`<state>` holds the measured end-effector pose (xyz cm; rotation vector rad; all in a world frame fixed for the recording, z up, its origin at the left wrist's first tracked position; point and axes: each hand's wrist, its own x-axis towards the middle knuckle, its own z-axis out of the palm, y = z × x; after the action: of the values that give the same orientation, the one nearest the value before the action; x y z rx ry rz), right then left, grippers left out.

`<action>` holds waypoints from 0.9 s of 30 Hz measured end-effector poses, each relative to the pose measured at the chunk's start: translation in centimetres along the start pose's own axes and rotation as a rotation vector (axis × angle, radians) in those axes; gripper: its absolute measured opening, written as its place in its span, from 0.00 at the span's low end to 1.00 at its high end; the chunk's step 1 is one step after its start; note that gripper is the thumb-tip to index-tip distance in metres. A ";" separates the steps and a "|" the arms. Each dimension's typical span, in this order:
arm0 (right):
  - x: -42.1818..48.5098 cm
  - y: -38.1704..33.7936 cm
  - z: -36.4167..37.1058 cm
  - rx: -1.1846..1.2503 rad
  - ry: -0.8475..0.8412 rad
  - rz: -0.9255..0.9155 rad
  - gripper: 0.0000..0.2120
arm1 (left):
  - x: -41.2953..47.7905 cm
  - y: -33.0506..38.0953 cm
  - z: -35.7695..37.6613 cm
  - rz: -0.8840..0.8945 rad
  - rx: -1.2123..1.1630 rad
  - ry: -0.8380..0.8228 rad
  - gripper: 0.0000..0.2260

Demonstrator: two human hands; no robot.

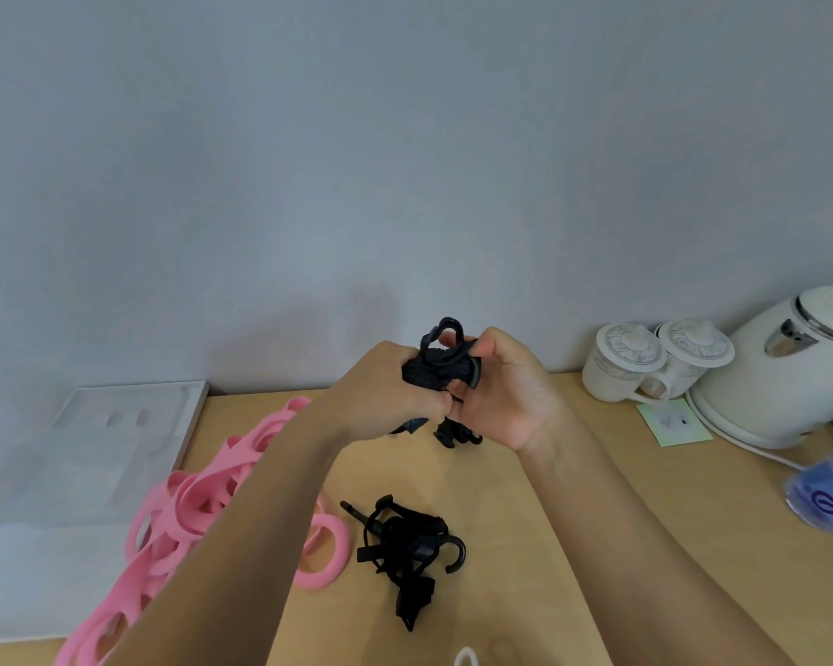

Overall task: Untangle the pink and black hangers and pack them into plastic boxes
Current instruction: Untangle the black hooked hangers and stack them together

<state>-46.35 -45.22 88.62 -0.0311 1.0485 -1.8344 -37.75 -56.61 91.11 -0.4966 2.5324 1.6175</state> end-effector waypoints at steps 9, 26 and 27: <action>-0.3 0.8 -2.1 -0.007 -0.114 -0.103 0.15 | 1.0 -0.3 0.7 0.003 -0.078 0.087 0.10; 2.2 2.4 -7.6 -0.200 0.422 -0.147 0.06 | 5.5 -5.9 6.1 -0.071 -0.178 0.126 0.11; 2.6 2.5 -8.2 -0.219 0.460 -0.154 0.06 | 6.2 -6.5 6.8 -0.074 -0.166 0.129 0.10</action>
<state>-49.49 -42.26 80.78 0.1929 1.6042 -1.9019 -42.10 -54.40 80.99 -0.7243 2.4460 1.8330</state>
